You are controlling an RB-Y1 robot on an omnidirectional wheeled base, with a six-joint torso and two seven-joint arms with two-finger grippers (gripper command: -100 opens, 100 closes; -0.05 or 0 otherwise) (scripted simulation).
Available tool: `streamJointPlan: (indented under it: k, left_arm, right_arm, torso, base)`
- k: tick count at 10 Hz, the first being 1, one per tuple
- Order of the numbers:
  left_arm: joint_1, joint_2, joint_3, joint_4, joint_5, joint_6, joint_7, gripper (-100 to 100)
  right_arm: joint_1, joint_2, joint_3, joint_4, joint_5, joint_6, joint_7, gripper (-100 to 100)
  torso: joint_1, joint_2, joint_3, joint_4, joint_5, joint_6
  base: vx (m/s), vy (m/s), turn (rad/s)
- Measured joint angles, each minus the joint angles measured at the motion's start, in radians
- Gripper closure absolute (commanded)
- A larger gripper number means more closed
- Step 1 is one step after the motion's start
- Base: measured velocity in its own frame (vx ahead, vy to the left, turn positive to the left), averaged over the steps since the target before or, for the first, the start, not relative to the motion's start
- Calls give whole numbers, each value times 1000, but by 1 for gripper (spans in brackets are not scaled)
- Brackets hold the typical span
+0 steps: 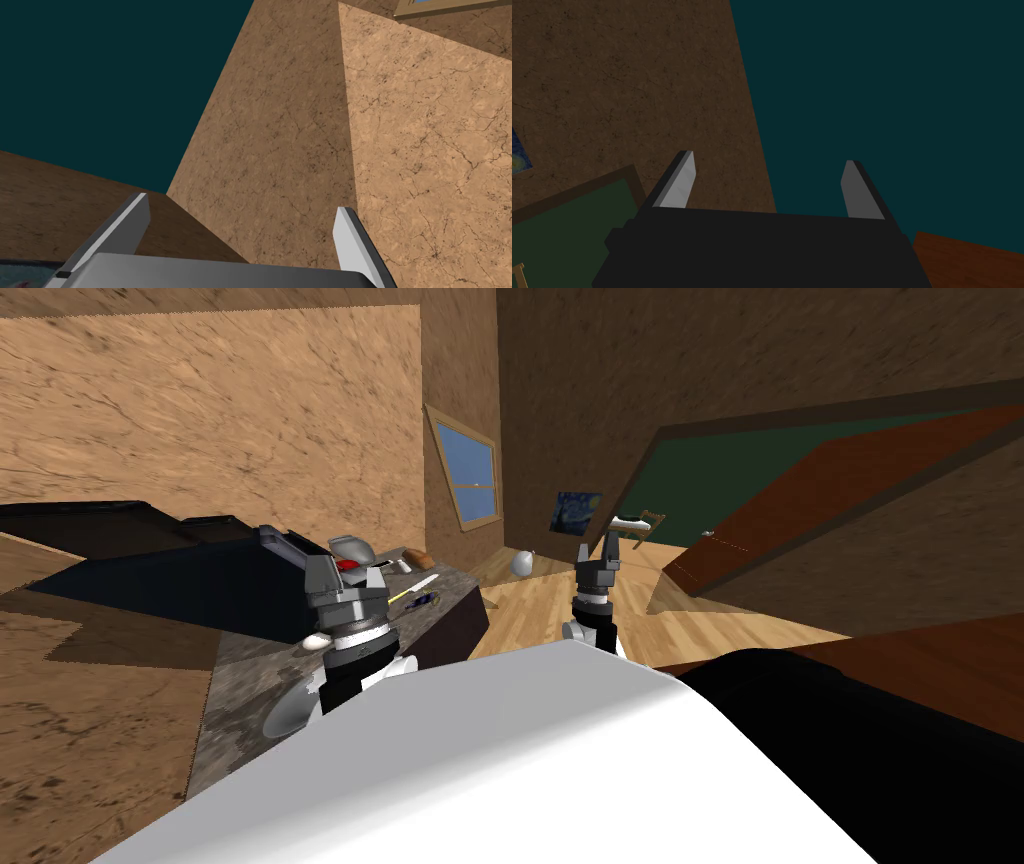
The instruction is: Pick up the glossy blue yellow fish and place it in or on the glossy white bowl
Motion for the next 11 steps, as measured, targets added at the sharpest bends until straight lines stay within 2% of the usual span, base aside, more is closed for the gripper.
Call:
streamJointPlan:
  k: [3, 6, 8, 9, 10, 11]
  left_arm:
    - [5, 65, 28, 14, 8, 26, 0, -100]
    - [16, 124, 87, 33, 24, 90, 0, -100]
    - [28, 160, 148, 53, 43, 143, 4, -100]
    - [23, 173, 179, 83, 49, 167, 2, -100]
    - [37, 182, 207, 97, 56, 187, 1, -100]
    - [42, 187, 224, 97, 61, 205, 1, -100]
  right_arm:
    - [0, 0, 0, 0, 0, 0, 0, 0]
    - [0, 0, 0, 0, 0, 0, 0, 0]
    - [0, 0, 0, 0, 0, 0, 0, 0]
    - [0, 0, 0, 0, 0, 0, 0, 0]
    - [0, 0, 0, 0, 0, 0, 0, 0]
    - [0, 0, 0, 0, 0, 0, 0, 0]
  torso:
    - [-2, -3, -2, -1, 0, 0]
    - [-5, -7, -4, -2, -1, 0]
    - [-6, -8, -5, -2, -1, 0]
    - [-6, -8, -5, -2, -1, 0]
    - [-7, -9, -5, -2, -2, 0]
    - [-6, -7, -4, -2, -1, 0]
  base:
    - [55, -43, 74]
    - [106, -80, 124]
    - [110, -106, 144]
    - [128, -119, 147]
    - [86, -93, 81]
    - [74, -80, 135]
